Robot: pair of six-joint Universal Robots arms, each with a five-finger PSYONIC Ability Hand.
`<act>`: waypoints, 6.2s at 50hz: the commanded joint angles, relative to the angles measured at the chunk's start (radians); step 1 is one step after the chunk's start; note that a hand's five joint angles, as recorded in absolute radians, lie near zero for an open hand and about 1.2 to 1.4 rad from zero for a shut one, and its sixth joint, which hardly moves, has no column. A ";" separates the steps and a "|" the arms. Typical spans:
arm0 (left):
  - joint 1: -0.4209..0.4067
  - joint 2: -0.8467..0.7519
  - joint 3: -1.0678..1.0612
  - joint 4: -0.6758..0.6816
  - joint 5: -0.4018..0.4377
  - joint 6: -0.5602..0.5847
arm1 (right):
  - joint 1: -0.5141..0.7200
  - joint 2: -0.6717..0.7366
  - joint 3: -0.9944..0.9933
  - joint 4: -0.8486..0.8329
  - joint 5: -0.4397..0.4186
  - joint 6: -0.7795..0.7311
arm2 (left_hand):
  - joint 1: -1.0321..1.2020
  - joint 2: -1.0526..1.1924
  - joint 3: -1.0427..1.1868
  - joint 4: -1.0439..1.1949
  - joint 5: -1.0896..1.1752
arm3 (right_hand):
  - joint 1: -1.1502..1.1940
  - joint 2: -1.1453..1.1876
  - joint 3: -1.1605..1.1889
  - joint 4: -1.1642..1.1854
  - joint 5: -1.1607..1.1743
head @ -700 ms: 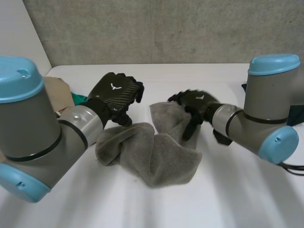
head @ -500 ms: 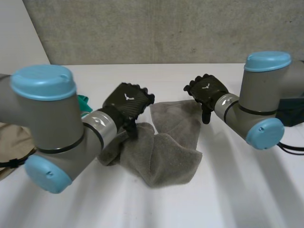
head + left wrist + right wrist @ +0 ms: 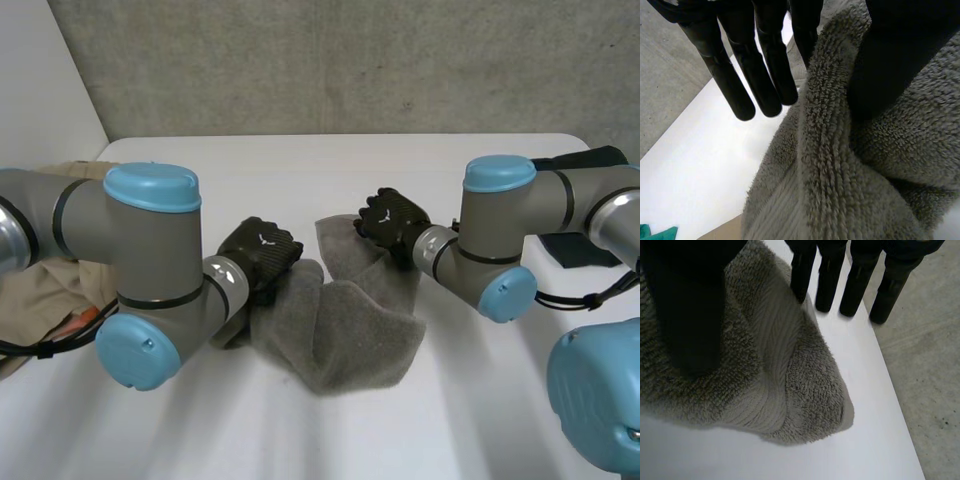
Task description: Fold the laundry.
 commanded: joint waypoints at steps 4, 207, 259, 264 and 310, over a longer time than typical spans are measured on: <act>0.026 0.019 0.036 0.009 0.023 0.002 | -0.006 0.048 -0.085 -0.042 0.004 0.008 | 0.356 0.365 0.369 0.365 0.371 | 0.821 0.824 0.826 0.841 0.839; -0.112 0.780 -0.050 -0.142 -0.095 -0.600 | -0.146 -0.810 1.309 -0.539 -0.064 1.050 | 0.356 0.365 0.369 0.365 0.371 | -0.401 -0.398 -0.396 -0.381 -0.382; 0.296 0.317 -0.267 0.004 0.020 -0.579 | -0.267 -0.522 0.652 0.073 -0.098 0.490 | 0.356 0.365 0.369 0.365 0.371 | 0.821 0.824 0.826 0.841 0.839; 0.292 0.264 -0.249 -0.007 -0.035 -0.568 | -0.265 -0.481 0.649 0.003 -0.061 0.550 | 0.356 0.365 0.369 0.365 0.371 | 0.821 0.824 0.826 0.841 0.839; 0.178 0.295 -0.451 0.308 0.098 -0.053 | -0.316 -0.302 0.477 -0.065 0.021 0.197 | -0.616 -0.606 -0.603 -0.607 -0.600 | 0.043 0.046 0.047 0.062 0.061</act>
